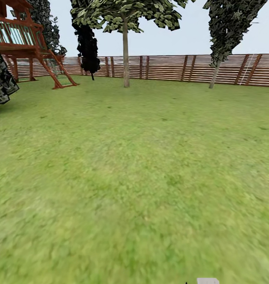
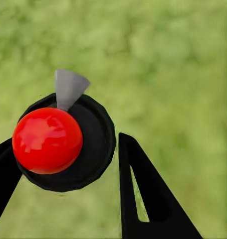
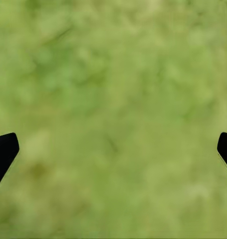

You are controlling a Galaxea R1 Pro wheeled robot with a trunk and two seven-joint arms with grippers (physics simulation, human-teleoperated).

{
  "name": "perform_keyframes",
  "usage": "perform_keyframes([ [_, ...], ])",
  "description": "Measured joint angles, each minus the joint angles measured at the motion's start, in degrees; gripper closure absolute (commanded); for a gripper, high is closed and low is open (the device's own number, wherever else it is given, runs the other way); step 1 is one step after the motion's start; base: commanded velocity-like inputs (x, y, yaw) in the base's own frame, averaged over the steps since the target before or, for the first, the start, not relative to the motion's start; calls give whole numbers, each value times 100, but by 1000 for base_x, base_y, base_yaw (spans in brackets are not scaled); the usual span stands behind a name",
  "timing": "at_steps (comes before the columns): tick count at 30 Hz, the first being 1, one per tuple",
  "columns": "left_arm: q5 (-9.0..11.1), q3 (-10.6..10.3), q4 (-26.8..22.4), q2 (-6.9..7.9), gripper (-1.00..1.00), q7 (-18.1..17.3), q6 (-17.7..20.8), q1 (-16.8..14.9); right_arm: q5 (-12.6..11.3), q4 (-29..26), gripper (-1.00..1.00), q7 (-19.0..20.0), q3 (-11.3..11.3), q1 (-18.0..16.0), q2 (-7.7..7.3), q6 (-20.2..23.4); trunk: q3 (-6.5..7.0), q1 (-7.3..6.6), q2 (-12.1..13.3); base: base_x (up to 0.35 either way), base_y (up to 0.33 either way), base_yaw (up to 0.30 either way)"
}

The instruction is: In the garden, pick up the pesticide atomizer on the floor and spray pesticide onto both trees until each tree trunk is fully covered.

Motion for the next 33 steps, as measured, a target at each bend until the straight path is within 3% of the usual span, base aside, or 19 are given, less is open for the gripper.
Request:
perform_keyframes([
  [33,0,-8,5,0,100,0,0,0,0,0,-100,1,0,0,0,0,0,0,0,338,0,0],
])
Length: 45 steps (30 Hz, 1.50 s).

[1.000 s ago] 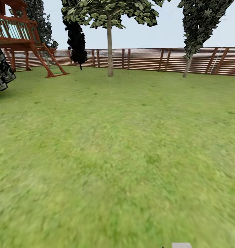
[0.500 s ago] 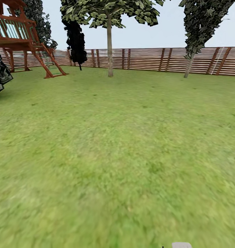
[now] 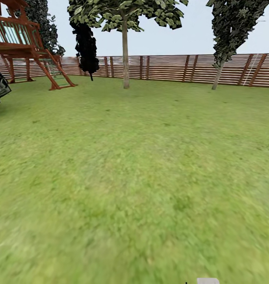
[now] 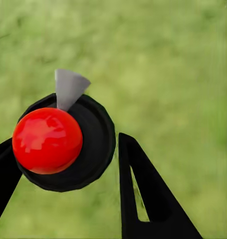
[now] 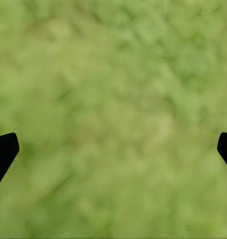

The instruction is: In the garden, pick up the pesticide atomizer on the floor and spray pesticide onto both trees until each tree trunk is fully covered.

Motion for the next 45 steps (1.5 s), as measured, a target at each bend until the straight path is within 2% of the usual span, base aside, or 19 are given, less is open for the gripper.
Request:
perform_keyframes([
  [45,-5,-1,7,0,100,0,0,0,0,0,-100,0,0,0,0,0,0,0,0,338,0,0],
])
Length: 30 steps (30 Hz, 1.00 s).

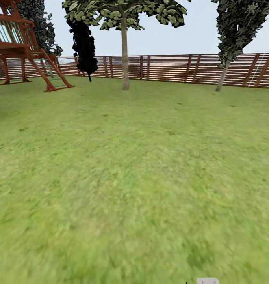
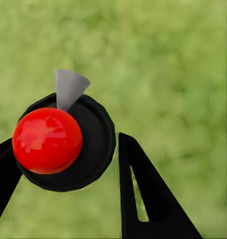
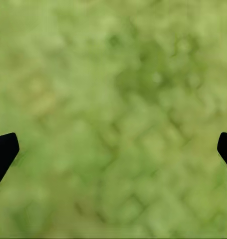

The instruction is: In the garden, pick up the pesticide atomizer on the floor and spray pesticide onto both trees until each tree trunk is fully covered.

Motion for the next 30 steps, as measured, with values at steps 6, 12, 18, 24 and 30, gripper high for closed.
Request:
perform_keyframes([
  [6,-3,0,1,0,100,0,0,0,0,0,-100,0,0,0,0,0,0,0,0,338,0,0],
  [12,-1,0,1,0,100,0,0,0,0,0,-100,0,0,0,0,0,0,0,0,338,0,0],
  [18,-3,0,1,0,100,0,0,0,0,0,-100,-2,0,0,0,0,0,0,0,338,0,0],
  [24,-3,0,1,0,100,0,0,0,0,0,-100,-1,0,-1,0,0,0,0,0,338,0,0],
  [30,-3,0,1,0,100,0,0,0,0,0,-100,0,0,0,0,0,0,0,0,338,0,0],
])
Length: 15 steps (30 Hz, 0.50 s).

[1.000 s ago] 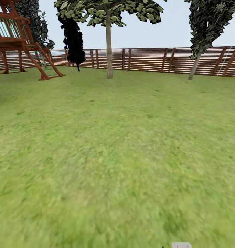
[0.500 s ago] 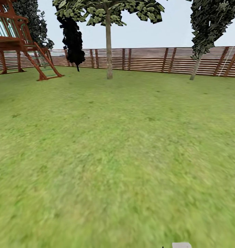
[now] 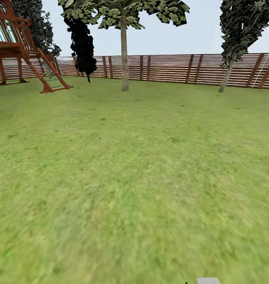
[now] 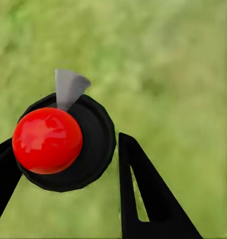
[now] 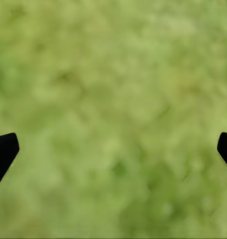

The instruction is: In the garden, pick up the pesticide atomizer on the floor and spray pesticide onto both trees until each tree trunk is fully covered.

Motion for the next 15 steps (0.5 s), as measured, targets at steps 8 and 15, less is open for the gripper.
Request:
perform_keyframes([
  [8,0,0,0,0,100,0,0,0,0,0,-100,-2,0,0,0,0,0,0,0,338,0,0],
  [15,0,0,7,0,100,1,4,0,0,0,-100,-1,0,0,0,0,0,0,0,338,0,0],
])
